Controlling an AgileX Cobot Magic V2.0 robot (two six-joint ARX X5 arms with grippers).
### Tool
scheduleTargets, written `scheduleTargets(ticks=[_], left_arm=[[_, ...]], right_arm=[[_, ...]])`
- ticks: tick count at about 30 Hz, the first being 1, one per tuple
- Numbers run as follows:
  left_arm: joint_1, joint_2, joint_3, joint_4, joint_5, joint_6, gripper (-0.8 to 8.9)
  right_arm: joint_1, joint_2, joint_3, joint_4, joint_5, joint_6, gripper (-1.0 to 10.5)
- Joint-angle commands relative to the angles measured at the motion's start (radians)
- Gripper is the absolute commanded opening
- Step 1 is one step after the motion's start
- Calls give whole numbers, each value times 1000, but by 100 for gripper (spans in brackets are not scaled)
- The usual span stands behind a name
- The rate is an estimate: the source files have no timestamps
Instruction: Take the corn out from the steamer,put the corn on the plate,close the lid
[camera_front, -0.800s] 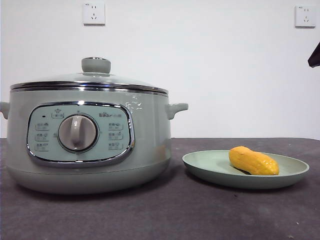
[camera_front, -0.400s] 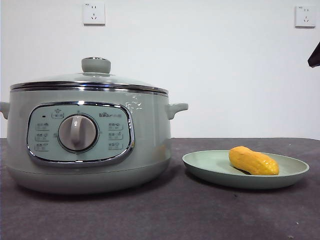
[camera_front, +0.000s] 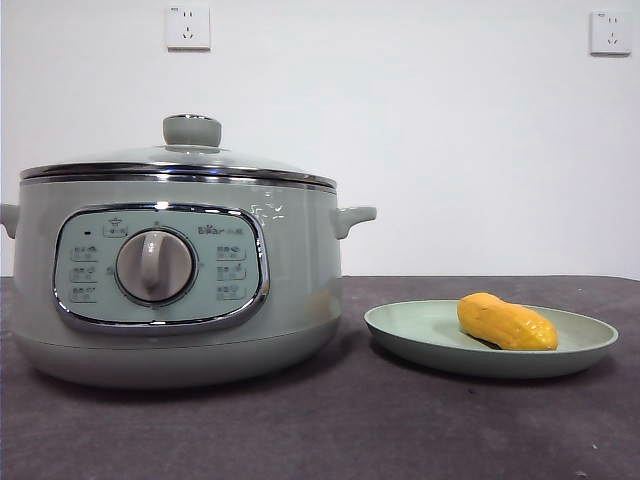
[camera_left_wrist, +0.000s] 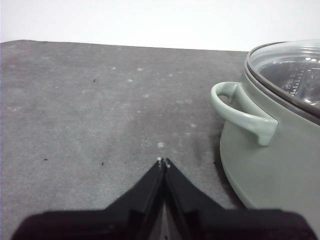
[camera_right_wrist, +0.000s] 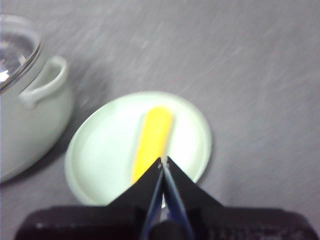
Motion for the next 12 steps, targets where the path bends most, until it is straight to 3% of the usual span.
scheduleTargets(ticks=[1, 12], left_arm=[[3, -3, -14, 3, -2, -7, -3], [3, -3, -14, 3, -2, -7, -4]], right_arm=[[-55, -90, -53, 44, -1, -92, 3], [-252, -399, -357, 355, -2, -110, 3]])
